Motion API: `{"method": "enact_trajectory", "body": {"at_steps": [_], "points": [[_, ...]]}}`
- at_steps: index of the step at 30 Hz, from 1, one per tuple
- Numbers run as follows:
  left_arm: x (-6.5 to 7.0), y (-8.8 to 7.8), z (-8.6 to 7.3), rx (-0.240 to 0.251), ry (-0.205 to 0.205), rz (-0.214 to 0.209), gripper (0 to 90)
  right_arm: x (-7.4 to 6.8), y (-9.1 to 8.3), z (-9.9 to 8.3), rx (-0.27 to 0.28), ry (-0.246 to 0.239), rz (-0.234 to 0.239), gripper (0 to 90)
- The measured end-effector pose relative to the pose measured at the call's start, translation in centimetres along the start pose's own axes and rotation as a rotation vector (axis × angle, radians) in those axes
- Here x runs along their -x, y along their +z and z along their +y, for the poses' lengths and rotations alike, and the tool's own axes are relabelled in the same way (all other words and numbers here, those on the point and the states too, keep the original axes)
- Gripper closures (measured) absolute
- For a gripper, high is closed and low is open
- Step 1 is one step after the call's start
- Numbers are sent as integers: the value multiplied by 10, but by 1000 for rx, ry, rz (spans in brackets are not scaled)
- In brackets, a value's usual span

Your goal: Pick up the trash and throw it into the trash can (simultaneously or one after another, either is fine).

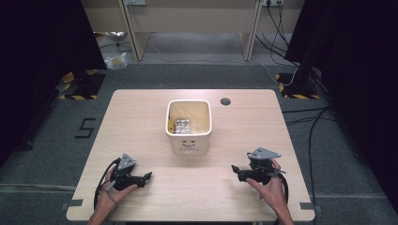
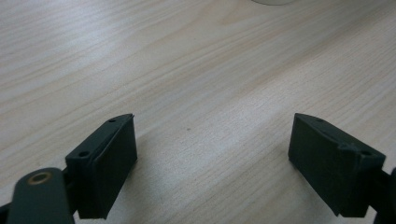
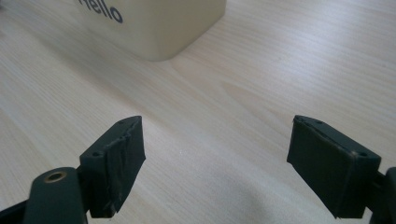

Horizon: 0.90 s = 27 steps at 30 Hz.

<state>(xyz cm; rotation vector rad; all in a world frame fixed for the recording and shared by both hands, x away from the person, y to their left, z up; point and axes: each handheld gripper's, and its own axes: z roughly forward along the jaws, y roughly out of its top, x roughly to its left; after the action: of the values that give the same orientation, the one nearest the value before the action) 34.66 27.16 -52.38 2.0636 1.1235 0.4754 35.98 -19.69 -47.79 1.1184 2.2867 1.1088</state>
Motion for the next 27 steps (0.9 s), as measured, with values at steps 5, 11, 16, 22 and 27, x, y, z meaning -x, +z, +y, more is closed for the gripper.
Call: {"method": "enact_trajectory", "body": {"at_steps": [5,11,16,22,27], "points": [[0,0,0,0,0,0,142,-2,3,-8,-21,2,-15,188],[0,0,0,0,0,0,142,-3,3,-19,-42,5,-28,189],[0,0,0,0,0,0,142,-3,-1,-27,-42,19,-32,189],[0,0,0,0,0,0,142,-6,-2,-36,-56,27,-27,190],[0,0,0,0,0,0,142,-8,-2,-43,-70,29,-30,190]]}}
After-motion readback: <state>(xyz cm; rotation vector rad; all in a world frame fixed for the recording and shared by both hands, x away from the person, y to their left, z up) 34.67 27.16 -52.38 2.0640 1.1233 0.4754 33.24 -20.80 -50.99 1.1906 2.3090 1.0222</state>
